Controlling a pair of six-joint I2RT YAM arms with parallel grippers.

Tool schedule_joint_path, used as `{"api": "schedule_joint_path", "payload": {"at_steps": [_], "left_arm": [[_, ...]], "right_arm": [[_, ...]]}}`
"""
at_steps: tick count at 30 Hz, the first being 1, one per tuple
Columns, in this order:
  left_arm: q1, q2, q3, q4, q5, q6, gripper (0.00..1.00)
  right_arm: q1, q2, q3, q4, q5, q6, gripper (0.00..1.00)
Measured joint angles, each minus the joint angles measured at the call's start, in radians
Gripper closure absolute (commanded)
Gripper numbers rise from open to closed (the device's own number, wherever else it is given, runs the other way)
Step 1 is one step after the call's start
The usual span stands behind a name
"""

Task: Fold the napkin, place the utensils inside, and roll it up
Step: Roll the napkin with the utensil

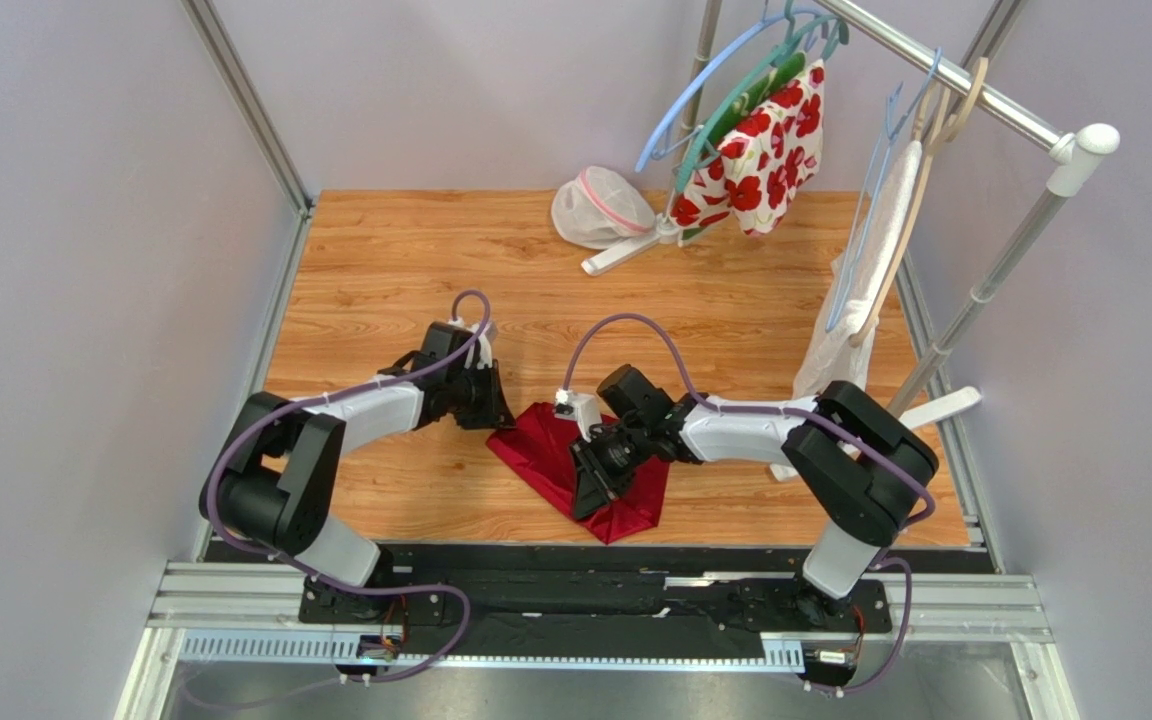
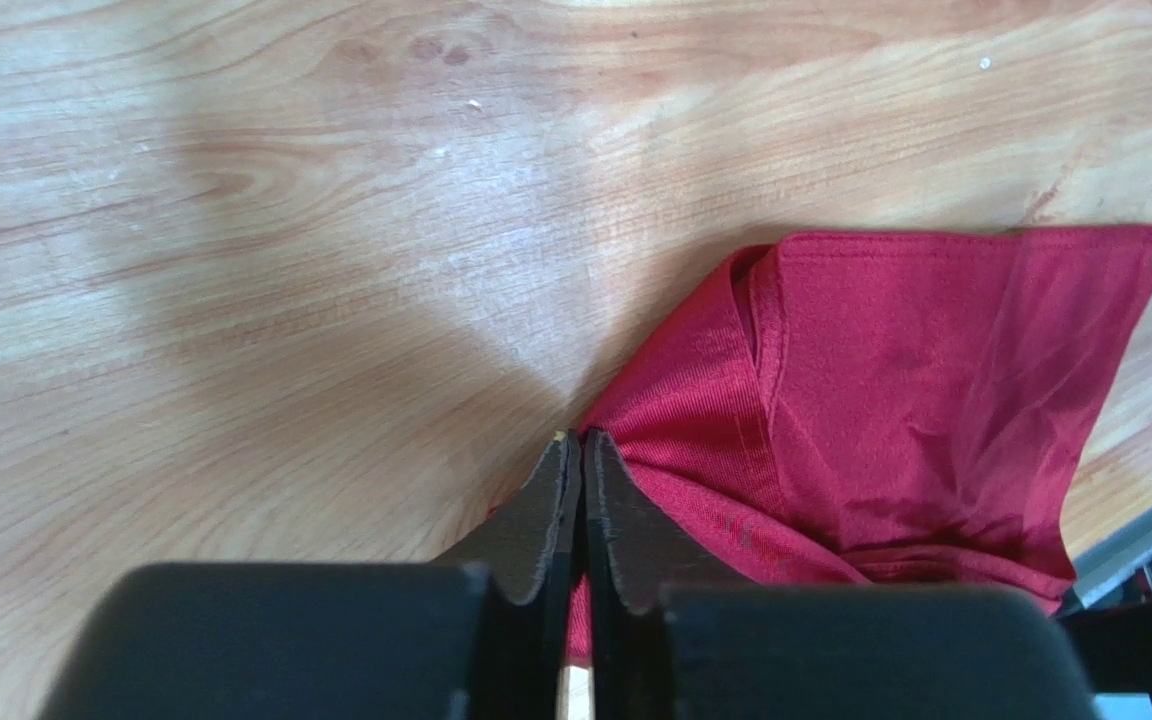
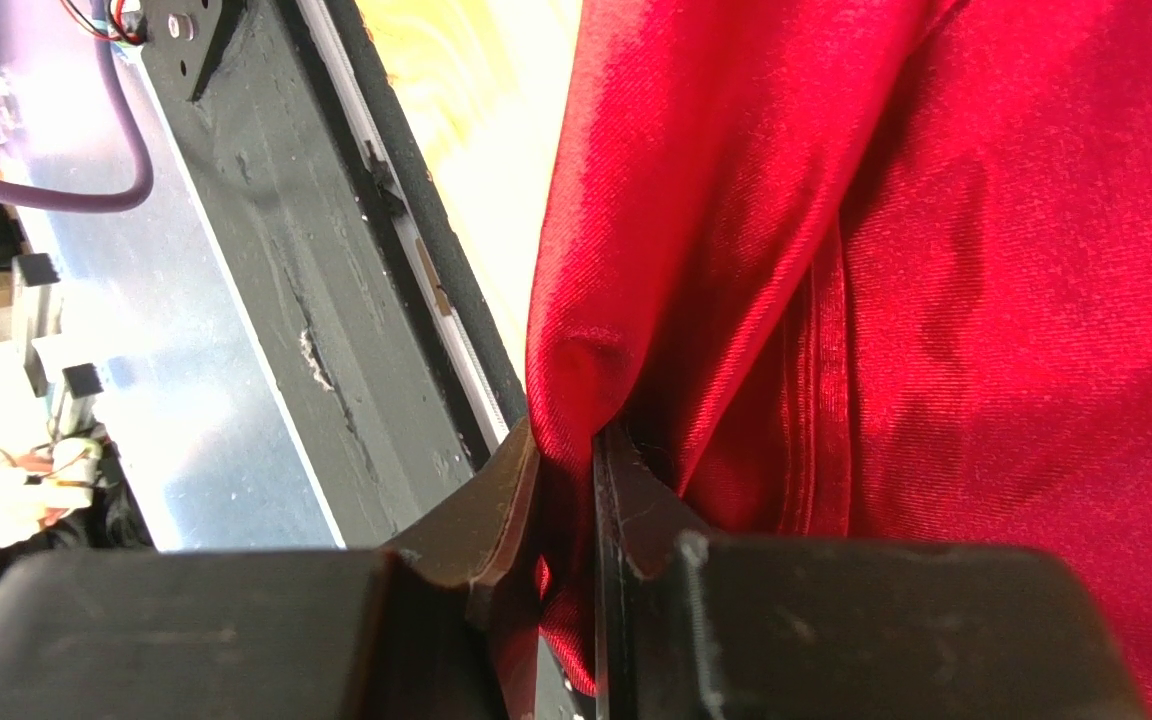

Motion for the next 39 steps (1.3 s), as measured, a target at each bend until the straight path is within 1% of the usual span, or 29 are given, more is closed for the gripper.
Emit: {"api": "schedule_joint_path", "payload": {"at_steps": [6, 12, 19, 25, 29, 35, 36, 37, 39], "left_arm": [[0.000, -0.010, -0.019, 0.019, 0.011, -0.014, 1.00], [0.000, -0.048, -0.051, 0.018, -0.017, -0.063, 1.00], [0.000, -0.182, -0.104, -0.004, -0.131, -0.143, 1.00], [0.000, -0.282, -0.108, -0.048, -0.242, -0.174, 1.00], [-0.002, -0.312, -0.125, -0.085, -0.306, -0.185, 1.00], [-0.015, -0.314, -0.124, -0.098, -0.301, -0.176, 0.99], [-0.018, -0.314, -0.121, -0.100, -0.296, -0.169, 0.95], [-0.019, -0.313, -0.115, -0.107, -0.293, -0.161, 0.84], [-0.019, -0.310, -0.095, -0.123, -0.291, -0.147, 0.69]], "right_arm": [[-0.040, 0.014, 0.010, -0.039, -0.041, -0.022, 1.00], [-0.092, 0.074, 0.099, -0.147, -0.070, -0.077, 0.97], [-0.145, 0.176, 0.264, -0.292, -0.073, -0.156, 0.97], [-0.159, 0.228, 0.396, -0.391, -0.002, -0.238, 0.97], [-0.161, 0.222, 0.398, -0.404, 0.018, -0.256, 0.97], [-0.165, 0.153, 0.301, -0.365, 0.025, -0.256, 0.97], [-0.165, 0.147, 0.292, -0.359, 0.023, -0.256, 0.98], [-0.165, 0.143, 0.286, -0.353, 0.023, -0.256, 0.98], [-0.163, 0.143, 0.285, -0.351, 0.025, -0.256, 0.98]]}}
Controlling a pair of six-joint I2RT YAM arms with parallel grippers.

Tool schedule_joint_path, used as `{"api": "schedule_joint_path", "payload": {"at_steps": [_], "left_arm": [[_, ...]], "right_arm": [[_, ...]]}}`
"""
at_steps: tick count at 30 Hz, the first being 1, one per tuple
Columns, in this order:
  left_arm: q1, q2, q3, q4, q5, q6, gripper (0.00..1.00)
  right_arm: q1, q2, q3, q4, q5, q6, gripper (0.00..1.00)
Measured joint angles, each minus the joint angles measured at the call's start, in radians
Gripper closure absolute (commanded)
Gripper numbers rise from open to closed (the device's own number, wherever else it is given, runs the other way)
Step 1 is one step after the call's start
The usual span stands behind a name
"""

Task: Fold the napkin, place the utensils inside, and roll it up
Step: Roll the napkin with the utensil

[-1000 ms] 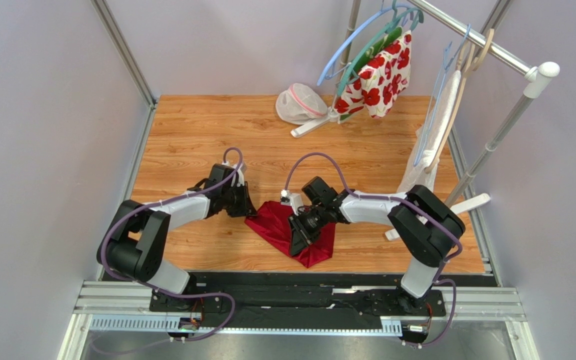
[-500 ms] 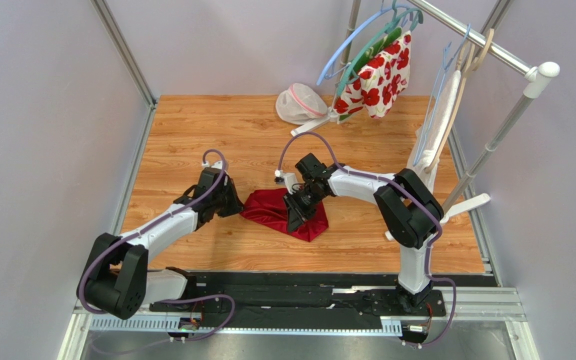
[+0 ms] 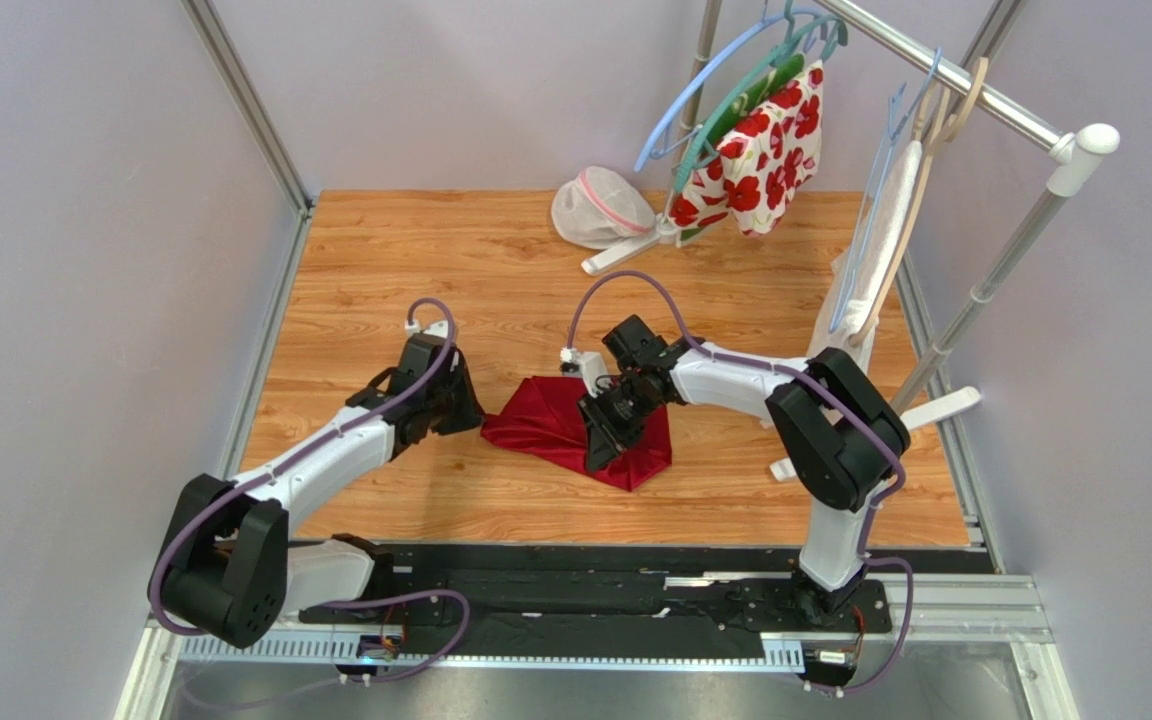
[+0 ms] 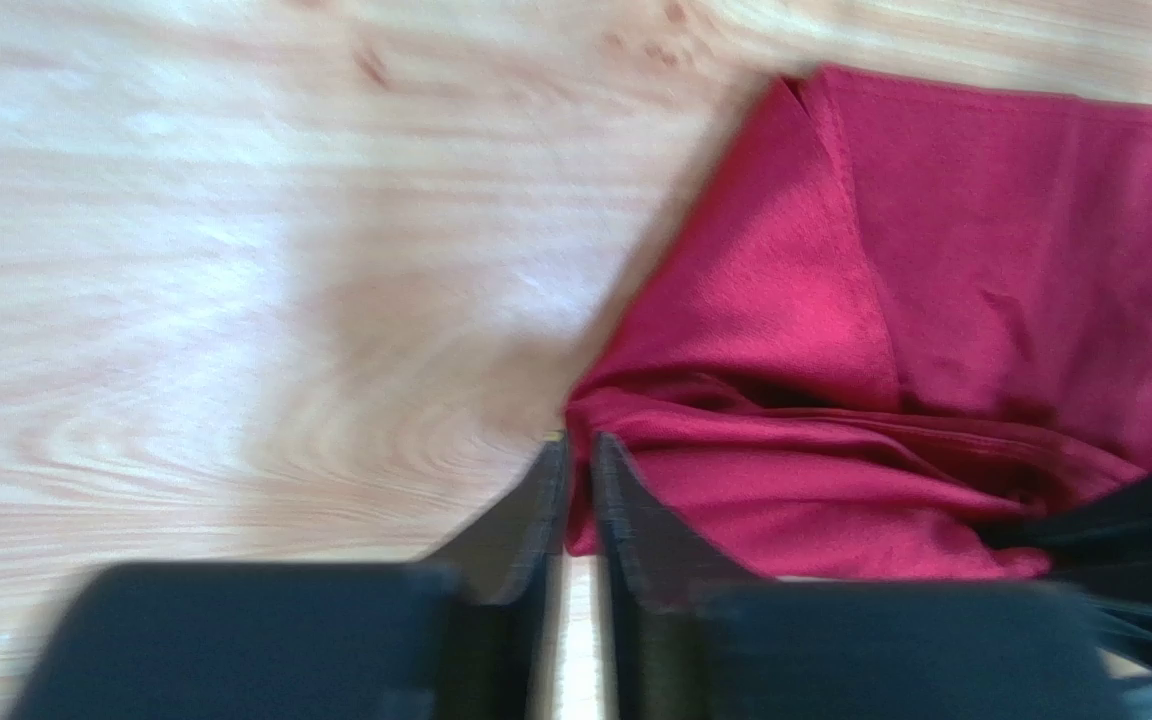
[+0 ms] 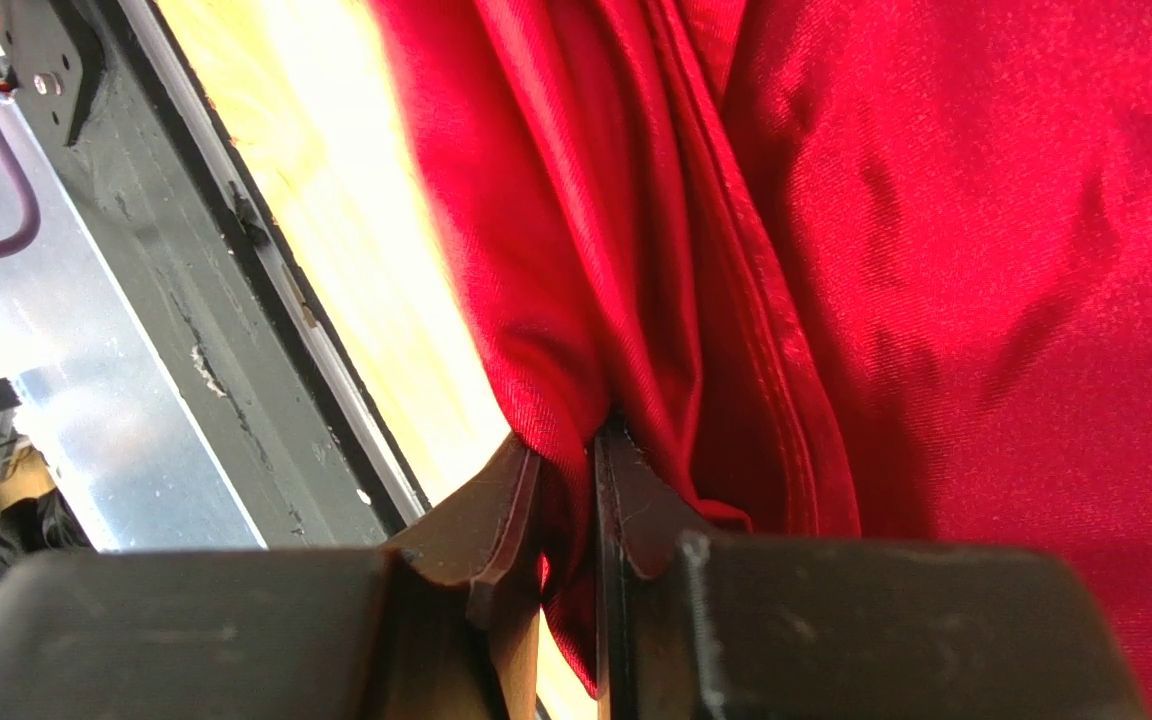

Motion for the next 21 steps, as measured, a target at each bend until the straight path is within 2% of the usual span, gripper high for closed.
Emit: {"api": "schedule_joint_path", "payload": {"at_steps": [1, 4, 7, 12, 18, 20, 21], "left_arm": [[0.000, 0.002, 0.016, -0.013, -0.012, 0.010, 0.58], [0.011, 0.001, 0.049, -0.026, -0.041, 0.029, 0.51], [0.014, -0.001, 0.053, -0.029, -0.048, 0.031, 0.50], [0.014, 0.006, 0.053, -0.029, -0.025, 0.030, 0.50], [0.014, 0.023, 0.049, -0.024, 0.018, 0.023, 0.49], [0.014, 0.020, 0.045, -0.023, 0.025, 0.022, 0.49], [0.014, 0.019, 0.044, -0.023, 0.027, 0.023, 0.49]], "right_arm": [[0.005, 0.000, 0.000, -0.001, 0.004, 0.000, 0.97], [0.027, -0.013, 0.000, -0.003, 0.046, 0.012, 0.97], [0.072, -0.045, -0.013, 0.005, 0.143, 0.039, 0.97], [0.215, -0.113, -0.050, 0.036, 0.440, 0.096, 1.00], [0.383, -0.114, -0.053, 0.039, 0.772, 0.185, 1.00], [0.433, -0.098, -0.043, 0.032, 0.866, 0.216, 0.96], [0.450, -0.088, -0.037, 0.028, 0.904, 0.227, 0.88]]}}
